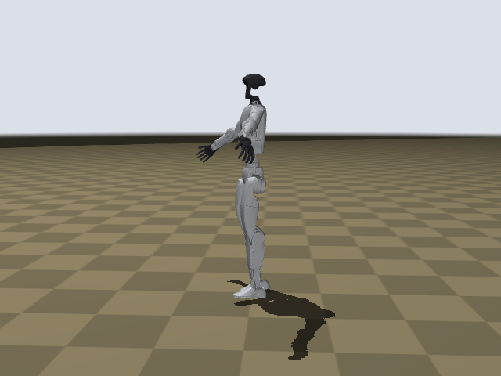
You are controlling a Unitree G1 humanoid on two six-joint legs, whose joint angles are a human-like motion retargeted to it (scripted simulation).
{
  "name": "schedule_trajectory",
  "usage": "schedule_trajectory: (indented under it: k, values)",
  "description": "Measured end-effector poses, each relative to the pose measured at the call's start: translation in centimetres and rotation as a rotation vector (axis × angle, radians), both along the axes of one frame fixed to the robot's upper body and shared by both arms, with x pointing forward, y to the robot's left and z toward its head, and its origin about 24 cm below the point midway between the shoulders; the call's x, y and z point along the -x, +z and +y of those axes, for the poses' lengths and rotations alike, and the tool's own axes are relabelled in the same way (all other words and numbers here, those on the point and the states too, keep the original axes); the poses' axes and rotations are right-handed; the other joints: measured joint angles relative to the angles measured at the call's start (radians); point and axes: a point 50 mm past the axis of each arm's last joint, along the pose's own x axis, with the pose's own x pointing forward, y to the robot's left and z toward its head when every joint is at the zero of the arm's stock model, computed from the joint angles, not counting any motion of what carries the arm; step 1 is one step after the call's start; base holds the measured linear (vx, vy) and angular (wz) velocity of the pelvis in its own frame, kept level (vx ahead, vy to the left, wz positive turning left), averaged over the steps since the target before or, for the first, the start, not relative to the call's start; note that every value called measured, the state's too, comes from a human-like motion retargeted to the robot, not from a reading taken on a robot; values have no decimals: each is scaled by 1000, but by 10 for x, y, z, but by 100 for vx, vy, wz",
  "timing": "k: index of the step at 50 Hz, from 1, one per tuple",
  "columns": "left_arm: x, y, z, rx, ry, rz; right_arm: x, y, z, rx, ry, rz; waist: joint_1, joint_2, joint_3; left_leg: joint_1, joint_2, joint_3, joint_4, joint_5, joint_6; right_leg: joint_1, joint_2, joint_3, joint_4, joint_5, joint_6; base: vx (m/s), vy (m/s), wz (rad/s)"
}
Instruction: Upper body actions
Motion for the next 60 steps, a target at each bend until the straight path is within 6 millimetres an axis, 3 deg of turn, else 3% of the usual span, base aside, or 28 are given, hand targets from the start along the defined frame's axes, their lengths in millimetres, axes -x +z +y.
schedule_trajectory:
  k: [4,7,10,14,18,20,24,27,28,31,36,43,46,48,50,54,60]
  values:
    - [-49,86,17,-320,-82,-158,-49,117,-12,342,11,-297,7,17,-23,-15,4,3,0,-1,0,-16,3,3,2,-1,2,0,1,-1]
    - [-90,158,7,-594,-179,-331,-67,216,9,665,2,-566,6,24,-42,-23,4,3,1,-3,0,-23,2,2,2,-3,3,1,2,0]
    - [-124,220,-23,-856,-273,-524,-65,289,44,956,-20,-799,6,25,-64,-27,0,-1,1,-6,-1,-25,0,-2,1,-6,6,4,1,5]
    - [-150,293,-85,-1206,-441,-761,-46,354,104,1342,18,-1086,5,20,-86,-28,-5,-5,1,-9,-2,-23,-3,-7,-1,-9,8,7,0,6]
    - [-149,345,-155,-1538,-664,-922,-15,387,170,1746,145,-1311,-2,19,-99,-24,-7,-7,0,-13,-2,-19,-1,-7,-1,-13,11,6,0,0]
    - [-139,363,-192,-1737,-778,-940,7,395,201,1989,188,-1396,-1,19,-100,-19,-7,-5,-1,-15,-1,-17,0,-4,-1,-14,11,6,1,-11]
    - [-109,380,-257,-2266,-843,-839,50,396,243,2409,38,-1574,3,18,-99,-11,-7,-3,-2,-19,-1,-11,1,-1,-1,-16,12,5,1,-7]
    - [-88,381,-286,-2619,-683,-788,61,389,255,2482,-46,-1711,6,21,-99,-7,-7,-2,-3,-20,-1,-9,3,1,-1,-17,13,0,0,0]
    - [-86,380,-288,-2651,-627,-816,58,389,253,2457,-31,-1713,7,23,-99,-6,-7,-2,-3,-20,-1,-8,3,0,-1,-17,13,0,0,0]
    - [-92,382,-273,-2521,-544,-888,43,392,236,2339,-44,-1583,9,25,-98,-7,-8,-5,-2,-20,-1,-7,2,-2,-1,-17,14,0,0,0]
    - [-117,370,-208,-2056,-449,-897,6,381,176,1986,-175,-1259,8,21,-105,-12,-11,-9,-1,-18,-2,-7,-2,-9,-3,-17,16,0,0,0]
    - [-149,293,-111,-1351,-298,-951,-53,315,118,1139,29,-1187,11,21,-111,-6,-15,-10,-1,-20,-2,-3,-5,-9,-2,-17,15,0,0,0]
    - [-158,260,-91,-1033,-302,-1027,-57,296,102,909,-6,-1258,11,21,-107,-4,-15,-14,-1,-20,-2,0,-6,-13,-2,-17,16,0,0,0]
    - [-160,248,-85,-908,-327,-1092,-53,287,90,837,-86,-1286,12,18,-103,-4,-17,-18,-1,-20,-2,2,-7,-18,-3,-18,17,0,0,0]
    - [-153,249,-84,-943,-299,-1142,-46,283,83,839,-150,-1291,13,15,-99,-4,-18,-22,-1,-19,-2,4,-8,-22,-3,-18,17,0,0,0]
    - [-127,273,-97,-1347,-193,-1203,-27,292,88,964,-243,-1364,10,10,-93,-5,-20,-29,-2,-17,-1,7,-8,-29,-6,-19,18,0,0,0]
    - [-123,313,-144,-1636,-426,-1241,-5,333,137,1312,-76,-1525,7,11,-95,-5,-19,-27,-2,-17,-1,6,-6,-26,-6,-19,17,0,0,0]
